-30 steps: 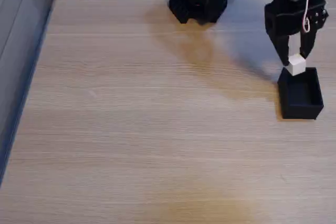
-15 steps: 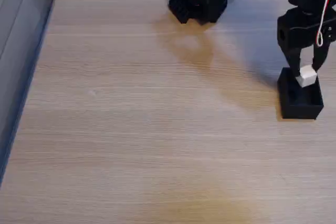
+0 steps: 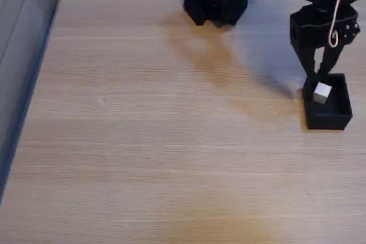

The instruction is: Pick a white block and place it in the black box.

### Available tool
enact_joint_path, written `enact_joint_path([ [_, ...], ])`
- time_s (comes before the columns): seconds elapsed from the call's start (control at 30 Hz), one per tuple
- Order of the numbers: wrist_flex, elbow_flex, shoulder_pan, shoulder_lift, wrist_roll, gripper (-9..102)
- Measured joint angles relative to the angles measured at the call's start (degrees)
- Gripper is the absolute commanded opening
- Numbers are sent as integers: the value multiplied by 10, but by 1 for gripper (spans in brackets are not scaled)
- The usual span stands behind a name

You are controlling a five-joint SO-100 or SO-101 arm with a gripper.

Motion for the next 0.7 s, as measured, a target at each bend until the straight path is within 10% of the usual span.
enact_joint_path([
  [0.7,-21,532,127,562,-248,0],
])
